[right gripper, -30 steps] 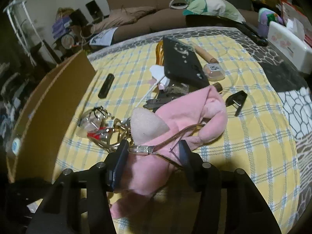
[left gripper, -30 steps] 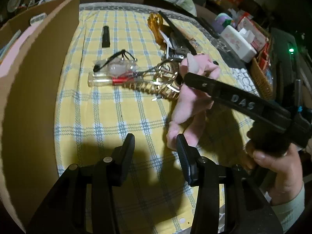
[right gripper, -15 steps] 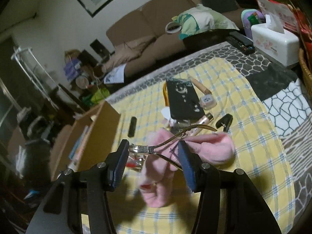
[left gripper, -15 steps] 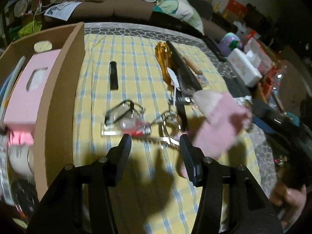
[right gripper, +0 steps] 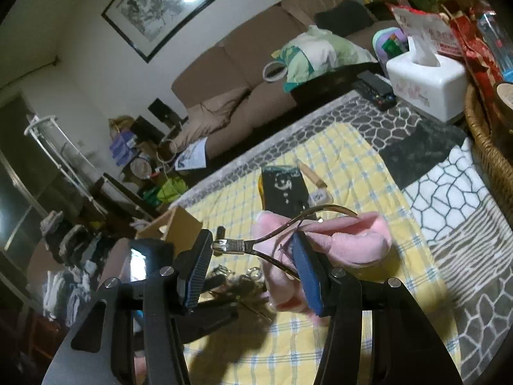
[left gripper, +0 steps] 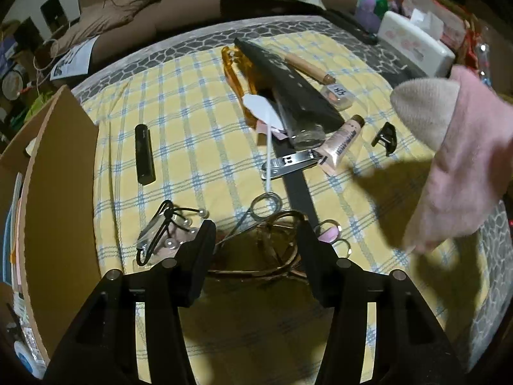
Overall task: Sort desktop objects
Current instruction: 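Grasp the gold hair claw clip with the left tool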
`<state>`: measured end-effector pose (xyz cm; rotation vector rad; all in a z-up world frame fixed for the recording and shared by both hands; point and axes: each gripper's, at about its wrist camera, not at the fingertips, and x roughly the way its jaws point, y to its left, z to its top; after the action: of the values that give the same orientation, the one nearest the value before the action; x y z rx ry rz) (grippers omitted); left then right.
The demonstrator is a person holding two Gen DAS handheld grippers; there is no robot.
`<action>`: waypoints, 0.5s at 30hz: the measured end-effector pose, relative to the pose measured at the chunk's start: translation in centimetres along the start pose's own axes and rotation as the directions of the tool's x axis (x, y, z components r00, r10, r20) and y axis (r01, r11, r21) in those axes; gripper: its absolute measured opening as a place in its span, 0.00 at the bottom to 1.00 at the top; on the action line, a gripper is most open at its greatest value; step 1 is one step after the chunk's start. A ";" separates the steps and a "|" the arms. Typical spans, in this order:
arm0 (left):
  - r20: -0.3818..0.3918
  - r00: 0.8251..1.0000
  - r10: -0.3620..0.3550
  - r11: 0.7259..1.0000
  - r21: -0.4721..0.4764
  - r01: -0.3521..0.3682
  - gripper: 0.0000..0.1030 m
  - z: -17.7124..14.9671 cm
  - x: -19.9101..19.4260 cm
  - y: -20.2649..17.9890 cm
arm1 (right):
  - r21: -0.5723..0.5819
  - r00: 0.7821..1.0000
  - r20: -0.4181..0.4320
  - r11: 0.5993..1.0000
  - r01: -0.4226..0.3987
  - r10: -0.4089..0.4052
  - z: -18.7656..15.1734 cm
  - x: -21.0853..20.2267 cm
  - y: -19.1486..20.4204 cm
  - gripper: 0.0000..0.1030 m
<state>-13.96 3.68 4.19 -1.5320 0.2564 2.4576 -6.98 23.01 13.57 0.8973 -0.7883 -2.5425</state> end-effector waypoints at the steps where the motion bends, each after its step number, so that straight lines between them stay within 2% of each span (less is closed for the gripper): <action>1: 0.002 1.000 -0.013 1.000 0.003 0.013 0.48 0.0 -0.2 -0.1 | 0.002 1.000 0.005 1.000 -0.007 0.007 0.1 -0.3 0.0 0.51; 3: 0.037 0.999 -0.015 1.000 0.010 0.014 0.51 -0.2 -1.0 -0.3 | 0.002 1.000 0.012 1.000 -0.011 0.011 0.3 -0.6 0.0 0.51; 4: 0.049 0.999 -0.010 1.000 0.017 0.010 0.56 -0.2 -1.2 -0.4 | 0.005 1.000 0.012 1.000 -0.013 0.013 0.3 -0.7 0.0 0.51; 6: 0.043 0.999 0.017 0.999 0.040 -0.018 0.61 -0.2 -0.7 -0.7 | 0.007 1.000 0.002 1.000 -0.008 0.008 0.3 -0.6 -0.1 0.51; 9: 0.001 1.000 0.028 0.998 0.051 -0.028 0.61 -0.4 0.7 -0.9 | 0.015 1.000 -0.014 1.000 -0.009 0.009 0.0 -0.4 -0.1 0.51; 12: 0.005 1.000 0.014 1.000 0.023 -0.014 0.60 -0.5 1.3 -0.7 | 0.006 1.000 -0.019 1.000 -0.016 0.016 -0.1 -0.2 0.5 0.51; 14: 0.007 0.999 -0.033 0.999 -0.004 0.033 0.43 -0.4 1.3 -0.5 | -0.006 1.000 -0.021 1.000 -0.021 0.021 -0.1 -0.1 0.9 0.51; 15: 0.006 0.999 -0.033 0.999 -0.006 0.033 0.28 -0.3 1.3 -0.4 | -0.010 0.999 -0.022 1.000 -0.024 0.024 -0.1 -0.1 1.1 0.51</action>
<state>-14.11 4.15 2.92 -1.5193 0.2212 2.4396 -6.69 22.14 14.18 0.9051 -0.7746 -2.5100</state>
